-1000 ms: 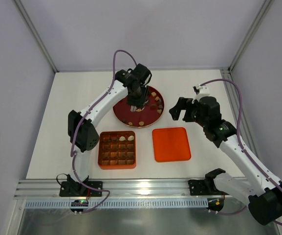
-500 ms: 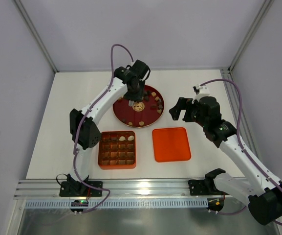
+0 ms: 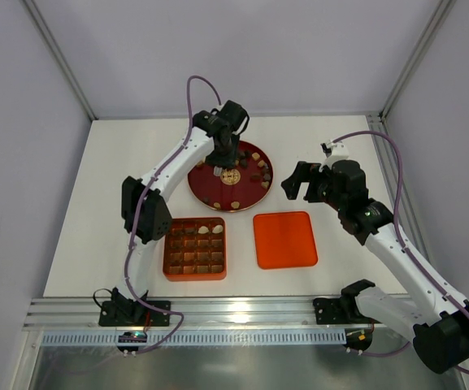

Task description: Pack the chocolate

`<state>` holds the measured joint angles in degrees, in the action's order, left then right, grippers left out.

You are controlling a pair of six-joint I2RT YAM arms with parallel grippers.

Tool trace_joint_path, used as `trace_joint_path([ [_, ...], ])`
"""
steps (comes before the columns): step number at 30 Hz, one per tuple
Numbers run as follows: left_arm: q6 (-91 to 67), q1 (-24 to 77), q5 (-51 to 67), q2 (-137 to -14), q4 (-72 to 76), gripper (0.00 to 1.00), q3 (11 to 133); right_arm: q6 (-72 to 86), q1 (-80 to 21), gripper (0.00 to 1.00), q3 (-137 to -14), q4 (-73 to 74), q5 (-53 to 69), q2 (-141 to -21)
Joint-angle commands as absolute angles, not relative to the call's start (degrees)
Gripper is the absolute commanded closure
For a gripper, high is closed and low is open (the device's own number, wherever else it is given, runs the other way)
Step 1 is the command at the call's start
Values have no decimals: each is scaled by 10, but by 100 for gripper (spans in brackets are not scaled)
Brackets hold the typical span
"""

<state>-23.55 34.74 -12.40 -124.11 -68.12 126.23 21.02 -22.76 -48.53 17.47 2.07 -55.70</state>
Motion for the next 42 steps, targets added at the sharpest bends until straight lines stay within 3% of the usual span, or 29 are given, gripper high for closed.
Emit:
trace_joint_path([
  [1,-232,345,-123,-1243,-676,57,1282,201,-229,0,-506,163,14,-552],
  [23,-230,345,-103,-1253,-665,65,1277,203,-229,0,-502,161,11,-554],
  [42,-229,341,-91,-1238,-674,65,1256,203,-229,0,-499,161,11,-553],
])
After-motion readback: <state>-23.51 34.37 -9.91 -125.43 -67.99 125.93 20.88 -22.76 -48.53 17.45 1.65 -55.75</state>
